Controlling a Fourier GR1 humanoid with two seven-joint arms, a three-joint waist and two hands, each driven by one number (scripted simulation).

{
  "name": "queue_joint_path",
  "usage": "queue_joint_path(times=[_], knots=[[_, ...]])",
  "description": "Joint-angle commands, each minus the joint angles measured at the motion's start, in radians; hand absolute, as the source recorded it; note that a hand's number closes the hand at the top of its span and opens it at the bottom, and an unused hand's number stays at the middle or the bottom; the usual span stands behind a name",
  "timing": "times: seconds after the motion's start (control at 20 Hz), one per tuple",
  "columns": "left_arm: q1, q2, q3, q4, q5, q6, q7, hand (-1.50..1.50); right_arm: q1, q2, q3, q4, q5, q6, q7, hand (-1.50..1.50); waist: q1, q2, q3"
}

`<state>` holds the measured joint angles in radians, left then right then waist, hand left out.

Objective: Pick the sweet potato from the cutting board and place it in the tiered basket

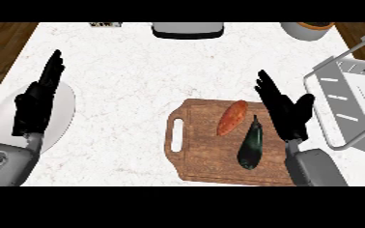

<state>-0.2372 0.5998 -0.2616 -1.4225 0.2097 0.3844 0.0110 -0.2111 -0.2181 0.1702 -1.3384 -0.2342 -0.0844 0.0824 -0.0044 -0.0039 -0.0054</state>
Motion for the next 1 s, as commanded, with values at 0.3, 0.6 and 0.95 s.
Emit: queue_joint_path(times=[0.3, 0.6, 0.95], knots=[[0.048, -0.119, -0.013, -0.036, 0.026, 0.049, -0.016, 0.00, -0.032, 0.177, -0.433, -0.231, -0.313, -0.204, -0.315, 1.50, -0.154, -0.069, 0.054], [0.058, -0.244, -0.102, -0.109, -0.007, 0.094, -0.026, 0.00, 0.194, 0.151, -0.415, -0.184, -0.528, 0.246, -0.331, -1.50, -0.019, -0.001, 0.009], [0.012, -0.280, -0.088, -0.060, -0.040, 0.110, -0.017, 0.00, 0.485, -0.013, -0.368, -0.418, -0.310, 0.368, -0.369, -1.50, -0.027, 0.001, 0.004]])
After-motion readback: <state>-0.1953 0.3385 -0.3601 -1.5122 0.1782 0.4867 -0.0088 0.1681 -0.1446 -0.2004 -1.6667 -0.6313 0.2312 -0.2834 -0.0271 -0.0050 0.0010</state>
